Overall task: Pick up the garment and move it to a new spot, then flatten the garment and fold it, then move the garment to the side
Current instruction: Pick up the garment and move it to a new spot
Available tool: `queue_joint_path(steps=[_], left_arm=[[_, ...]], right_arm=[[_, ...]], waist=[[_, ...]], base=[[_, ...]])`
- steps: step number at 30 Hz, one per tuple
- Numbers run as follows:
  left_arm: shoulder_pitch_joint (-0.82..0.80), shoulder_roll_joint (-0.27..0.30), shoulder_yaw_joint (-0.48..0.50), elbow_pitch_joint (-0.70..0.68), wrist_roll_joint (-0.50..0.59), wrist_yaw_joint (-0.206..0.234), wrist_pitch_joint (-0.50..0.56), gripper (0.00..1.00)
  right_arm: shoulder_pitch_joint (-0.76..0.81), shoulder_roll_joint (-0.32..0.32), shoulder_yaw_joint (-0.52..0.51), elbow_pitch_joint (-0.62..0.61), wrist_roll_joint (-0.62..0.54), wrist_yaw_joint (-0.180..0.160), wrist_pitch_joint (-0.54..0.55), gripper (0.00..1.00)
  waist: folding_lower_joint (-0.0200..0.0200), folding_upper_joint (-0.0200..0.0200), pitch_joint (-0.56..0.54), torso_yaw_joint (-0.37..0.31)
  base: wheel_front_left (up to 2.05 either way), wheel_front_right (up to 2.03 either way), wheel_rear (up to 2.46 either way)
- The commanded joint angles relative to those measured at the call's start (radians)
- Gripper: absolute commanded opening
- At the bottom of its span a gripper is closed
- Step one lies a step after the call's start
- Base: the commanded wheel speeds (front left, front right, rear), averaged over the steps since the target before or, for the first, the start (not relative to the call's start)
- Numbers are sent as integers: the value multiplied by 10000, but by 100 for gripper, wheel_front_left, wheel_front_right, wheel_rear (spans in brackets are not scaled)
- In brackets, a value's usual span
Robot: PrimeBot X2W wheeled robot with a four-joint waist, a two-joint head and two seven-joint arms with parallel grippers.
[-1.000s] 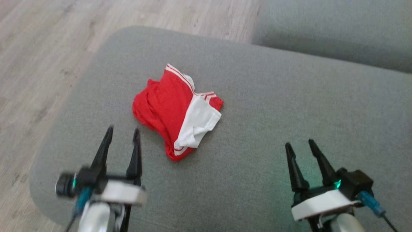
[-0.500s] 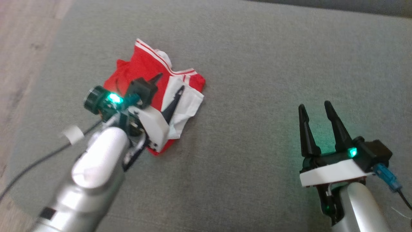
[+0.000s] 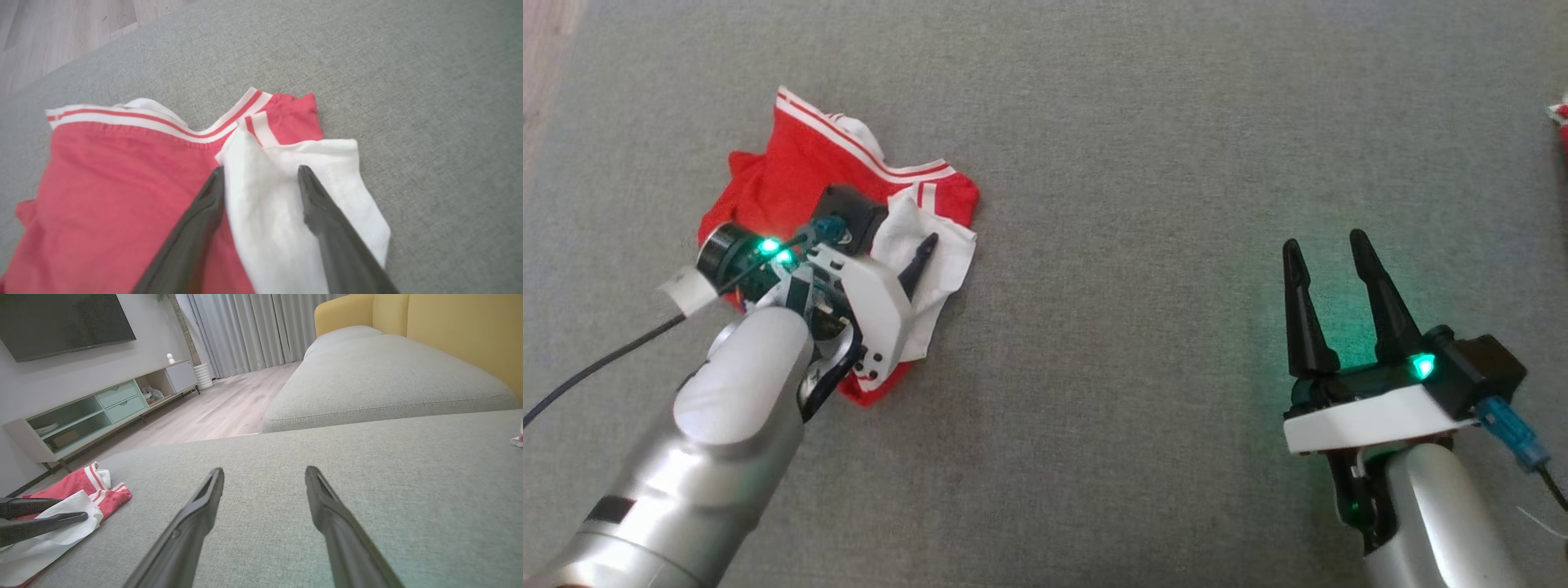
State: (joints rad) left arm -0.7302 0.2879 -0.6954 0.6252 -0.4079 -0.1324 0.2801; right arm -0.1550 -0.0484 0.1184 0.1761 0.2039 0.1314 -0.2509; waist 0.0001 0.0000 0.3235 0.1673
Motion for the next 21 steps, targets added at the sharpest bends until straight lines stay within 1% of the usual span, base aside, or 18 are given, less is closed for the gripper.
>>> queue_joint_path(steps=[1, 2, 6, 10, 15, 16, 21], left_arm=[[-469, 459, 208, -144, -91, 18, -74, 32], [-478, 456, 158, -135, -143, 18, -160, 0], [-602, 518, 75, -294, -119, 27, -924, 0], [-630, 492, 48, -776, -104, 42, -1732, 0], [-789, 546, 109, -2106, -195, 32, -2714, 0], [-927, 502, 271, -2711, -314, 40, -3019, 0], [-1498, 330, 659, -4113, -546, 154, -3268, 0]], right_arm=[[-226, -18, 259, -288, 63, -7, -109, 100], [-229, -18, 265, -278, 77, -7, -109, 100], [-218, -18, 308, -187, 92, -7, -109, 100], [-161, -18, 253, -54, 136, -7, -109, 100], [-67, -18, 194, 78, 433, -7, -109, 100], [-62, -18, 203, 89, 527, -7, -109, 100], [-70, -18, 305, 101, 825, -7, -109, 100]], waist=[[-1, 0, -57, -70], [-1, 0, -90, -100], [-1, 0, -328, -251], [-1, 0, -705, -499], [-1, 0, -1213, -1001], [-1, 0, -1359, -1247], [-1, 0, -1534, -1876]], base=[[0, 0, 0], [0, 0, 0], [0, 0, 0], [0, 0, 0], [0, 0, 0], [0, 0, 0], [0, 0, 0]])
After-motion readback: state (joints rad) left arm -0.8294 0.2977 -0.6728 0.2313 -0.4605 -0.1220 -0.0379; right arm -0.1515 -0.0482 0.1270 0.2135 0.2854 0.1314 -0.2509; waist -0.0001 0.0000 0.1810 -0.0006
